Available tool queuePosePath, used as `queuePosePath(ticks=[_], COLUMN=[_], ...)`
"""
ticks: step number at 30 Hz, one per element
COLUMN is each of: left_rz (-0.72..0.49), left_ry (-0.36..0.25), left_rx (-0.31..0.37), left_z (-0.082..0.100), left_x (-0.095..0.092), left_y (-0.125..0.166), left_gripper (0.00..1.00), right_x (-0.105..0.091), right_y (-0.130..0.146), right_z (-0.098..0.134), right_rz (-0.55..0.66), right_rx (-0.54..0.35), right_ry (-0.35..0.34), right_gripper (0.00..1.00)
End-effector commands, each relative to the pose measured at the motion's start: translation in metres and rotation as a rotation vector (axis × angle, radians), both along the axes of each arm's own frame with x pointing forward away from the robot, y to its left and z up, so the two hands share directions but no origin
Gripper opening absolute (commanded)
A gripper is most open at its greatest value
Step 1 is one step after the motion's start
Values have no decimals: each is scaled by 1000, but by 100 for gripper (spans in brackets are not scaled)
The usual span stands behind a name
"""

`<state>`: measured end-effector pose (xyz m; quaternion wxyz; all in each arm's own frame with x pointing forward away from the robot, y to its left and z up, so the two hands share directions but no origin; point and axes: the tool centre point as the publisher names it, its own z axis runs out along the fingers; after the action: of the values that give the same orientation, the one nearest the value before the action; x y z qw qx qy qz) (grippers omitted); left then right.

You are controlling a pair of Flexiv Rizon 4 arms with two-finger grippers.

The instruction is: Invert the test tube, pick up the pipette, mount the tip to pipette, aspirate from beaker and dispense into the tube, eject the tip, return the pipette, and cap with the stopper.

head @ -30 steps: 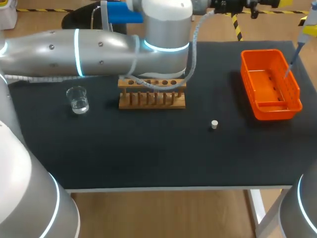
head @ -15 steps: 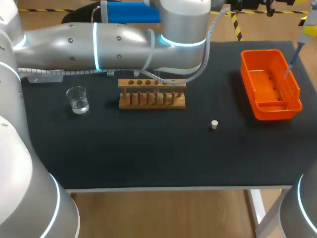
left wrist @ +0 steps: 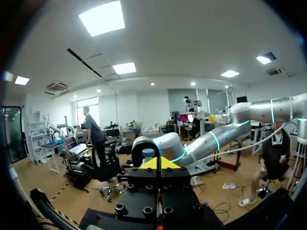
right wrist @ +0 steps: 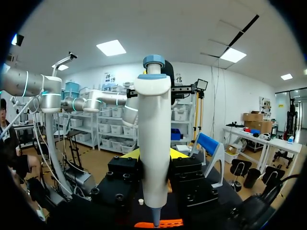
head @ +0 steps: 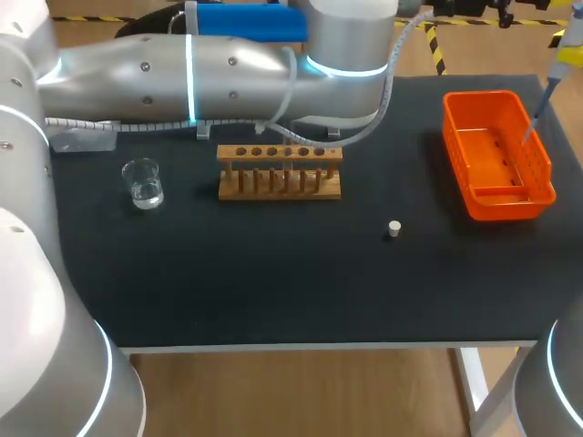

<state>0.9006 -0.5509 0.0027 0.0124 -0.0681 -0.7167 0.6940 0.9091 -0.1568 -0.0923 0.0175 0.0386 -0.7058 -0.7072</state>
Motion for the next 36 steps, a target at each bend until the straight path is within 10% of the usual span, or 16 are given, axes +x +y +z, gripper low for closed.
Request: queuePosePath(ticks=[1, 36], left_rz=[-11, -40], left_ry=[1, 37], left_rx=[8, 16], left_z=[1, -12], left_x=[5, 10], left_y=[-8, -26], left_gripper=[0, 0], right_x=[-1, -1], right_y=[0, 0], right_z=[1, 1], right_rz=[-3, -3], right_rx=[-3, -3], right_ry=[0, 0], right_gripper=[0, 0])
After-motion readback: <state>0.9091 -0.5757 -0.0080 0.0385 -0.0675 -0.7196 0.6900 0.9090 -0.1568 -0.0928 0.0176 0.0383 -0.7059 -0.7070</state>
